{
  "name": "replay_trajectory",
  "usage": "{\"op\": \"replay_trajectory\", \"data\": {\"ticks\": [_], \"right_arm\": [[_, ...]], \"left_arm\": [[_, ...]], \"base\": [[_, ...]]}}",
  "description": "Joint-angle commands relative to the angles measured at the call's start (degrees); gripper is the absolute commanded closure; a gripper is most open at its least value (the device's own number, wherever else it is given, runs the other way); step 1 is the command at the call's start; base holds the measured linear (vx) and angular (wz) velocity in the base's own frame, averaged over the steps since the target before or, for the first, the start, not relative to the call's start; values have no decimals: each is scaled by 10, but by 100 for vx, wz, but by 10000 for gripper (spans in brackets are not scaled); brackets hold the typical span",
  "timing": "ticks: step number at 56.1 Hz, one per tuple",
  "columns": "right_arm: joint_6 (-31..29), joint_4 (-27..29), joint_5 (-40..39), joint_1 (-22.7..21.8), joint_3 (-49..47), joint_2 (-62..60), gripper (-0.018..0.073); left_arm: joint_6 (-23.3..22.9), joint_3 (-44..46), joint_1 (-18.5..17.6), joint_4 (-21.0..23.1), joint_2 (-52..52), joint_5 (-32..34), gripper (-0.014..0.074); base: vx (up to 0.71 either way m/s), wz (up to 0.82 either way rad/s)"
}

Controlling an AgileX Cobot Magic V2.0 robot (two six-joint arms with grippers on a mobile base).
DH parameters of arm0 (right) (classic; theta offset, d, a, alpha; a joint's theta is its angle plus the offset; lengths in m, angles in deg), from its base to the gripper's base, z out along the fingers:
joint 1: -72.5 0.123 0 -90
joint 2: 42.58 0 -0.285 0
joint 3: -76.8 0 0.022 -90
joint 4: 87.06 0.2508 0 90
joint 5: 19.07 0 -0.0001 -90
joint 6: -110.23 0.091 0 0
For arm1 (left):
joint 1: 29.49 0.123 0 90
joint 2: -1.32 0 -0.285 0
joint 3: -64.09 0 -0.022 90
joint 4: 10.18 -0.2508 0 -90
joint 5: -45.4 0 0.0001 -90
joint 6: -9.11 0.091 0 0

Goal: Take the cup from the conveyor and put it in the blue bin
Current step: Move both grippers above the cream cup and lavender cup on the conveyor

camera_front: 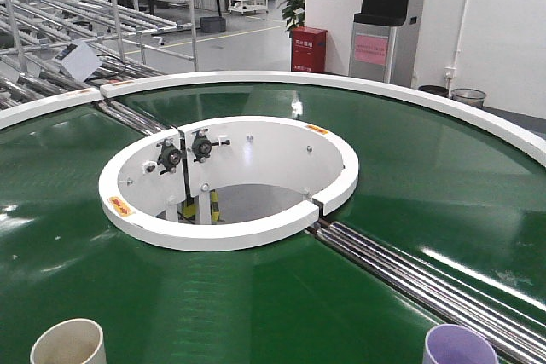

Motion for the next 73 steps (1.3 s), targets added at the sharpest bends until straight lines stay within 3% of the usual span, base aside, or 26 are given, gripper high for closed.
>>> {"op": "replay_trajectory", "data": {"ticks": [1, 18, 35, 41, 49, 66, 73], "right_arm": [[-3, -6, -50, -2, 11, -5, 568], [-3, -6, -50, -2, 11, -5, 568], [-3, -8, -52, -2, 11, -5, 568], [-20, -32, -61, -2, 11, -5, 568], [-1, -1, -142, -2, 11, -5, 568], [-1, -6, -282, -2, 9, -5, 568], [10, -6, -265, -2, -35, -2, 568]], "left_arm": [[-4, -6, 1, 1, 4, 46, 603], [-10, -6, 1, 1, 4, 53, 603], [-10, -6, 1, 1, 4, 115, 603], [-10, -6, 1, 1, 4, 134, 603], [-10, -6, 1, 1, 4, 168, 603], [-10, 0, 1, 1, 4, 236, 596], [-30, 38, 1, 1, 4, 224, 586]], "base": [[0, 0], [0, 0], [0, 0], [0, 0], [0, 0], [0, 0], [0, 0]]}}
